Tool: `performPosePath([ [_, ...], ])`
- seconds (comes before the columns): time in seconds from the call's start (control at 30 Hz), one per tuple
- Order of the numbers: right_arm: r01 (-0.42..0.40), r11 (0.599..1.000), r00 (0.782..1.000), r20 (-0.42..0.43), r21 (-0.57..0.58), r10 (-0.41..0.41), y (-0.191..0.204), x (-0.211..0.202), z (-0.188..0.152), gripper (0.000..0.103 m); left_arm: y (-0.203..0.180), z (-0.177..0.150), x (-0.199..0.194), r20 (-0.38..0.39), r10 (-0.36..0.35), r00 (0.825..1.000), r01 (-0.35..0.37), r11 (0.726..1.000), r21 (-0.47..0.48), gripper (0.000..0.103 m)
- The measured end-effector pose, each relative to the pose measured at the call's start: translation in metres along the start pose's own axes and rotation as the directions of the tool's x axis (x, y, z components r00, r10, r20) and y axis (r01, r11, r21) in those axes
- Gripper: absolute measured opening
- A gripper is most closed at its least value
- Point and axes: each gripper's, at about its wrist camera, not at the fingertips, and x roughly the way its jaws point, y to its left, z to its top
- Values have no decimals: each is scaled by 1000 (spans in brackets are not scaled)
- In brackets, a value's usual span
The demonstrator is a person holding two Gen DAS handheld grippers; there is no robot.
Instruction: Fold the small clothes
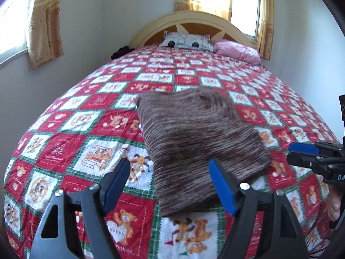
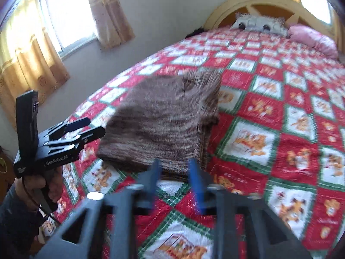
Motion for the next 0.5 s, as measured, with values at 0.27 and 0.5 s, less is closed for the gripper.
performPosePath([
  [0.27, 59, 998, 990, 127, -4, -58, 29, -59, -4, 51, -22, 7, -56, 129, -49, 990, 49, 999, 0, 93],
  [0.5, 119, 993, 973, 204, -20, -112, 47, -100, -12, 51, -36, 11, -86, 200, -98, 975, 98, 995, 10, 99],
])
